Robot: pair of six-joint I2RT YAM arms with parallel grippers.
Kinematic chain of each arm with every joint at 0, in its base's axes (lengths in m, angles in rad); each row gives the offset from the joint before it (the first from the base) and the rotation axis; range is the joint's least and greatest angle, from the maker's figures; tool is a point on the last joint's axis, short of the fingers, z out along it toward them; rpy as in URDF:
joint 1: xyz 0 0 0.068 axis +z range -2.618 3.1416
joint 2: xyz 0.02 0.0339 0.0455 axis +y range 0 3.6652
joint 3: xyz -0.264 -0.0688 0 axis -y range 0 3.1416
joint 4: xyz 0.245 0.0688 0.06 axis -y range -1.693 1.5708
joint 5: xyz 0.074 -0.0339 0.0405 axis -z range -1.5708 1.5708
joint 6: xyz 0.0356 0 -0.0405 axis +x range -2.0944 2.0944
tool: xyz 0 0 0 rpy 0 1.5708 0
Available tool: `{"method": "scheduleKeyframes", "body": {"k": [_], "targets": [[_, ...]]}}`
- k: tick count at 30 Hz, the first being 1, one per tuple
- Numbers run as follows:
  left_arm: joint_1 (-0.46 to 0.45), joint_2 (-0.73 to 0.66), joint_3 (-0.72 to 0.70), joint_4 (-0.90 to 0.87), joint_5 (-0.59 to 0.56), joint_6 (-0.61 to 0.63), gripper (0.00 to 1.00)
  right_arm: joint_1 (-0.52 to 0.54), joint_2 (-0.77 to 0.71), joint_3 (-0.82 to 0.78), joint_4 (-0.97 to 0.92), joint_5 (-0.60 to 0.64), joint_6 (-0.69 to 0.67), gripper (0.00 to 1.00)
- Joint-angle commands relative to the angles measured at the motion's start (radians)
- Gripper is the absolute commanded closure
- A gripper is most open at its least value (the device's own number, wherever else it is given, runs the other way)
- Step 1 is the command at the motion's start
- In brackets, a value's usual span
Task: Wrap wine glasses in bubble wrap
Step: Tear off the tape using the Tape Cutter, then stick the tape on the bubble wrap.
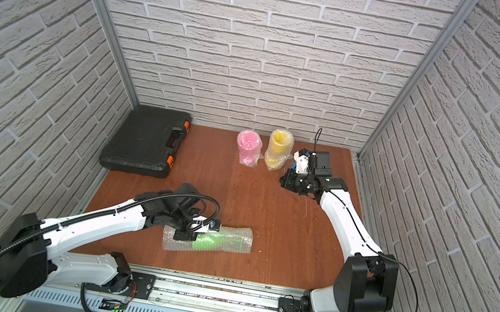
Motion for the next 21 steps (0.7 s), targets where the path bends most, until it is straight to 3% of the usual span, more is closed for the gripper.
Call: {"method": "scheduleKeyframes", "body": {"k": [1,10,21], "targets": [[-0.008,0.032,-0.034,-0.125,-0.029,-0.005,0.93,0.051,-0.102,-0.018,-0.06,0.006,-0.024,0.97],[-0.008,0.013,-0.054,-0.091,-0.012,0.003,0.93,0.263,-0.323,-0.129,-0.034,-0.118,0.006,0.97],[-0.008,-0.007,-0.065,-0.076,-0.007,0.005,0.95,0.591,-0.541,-0.396,0.173,-0.114,0.012,0.97]]}}
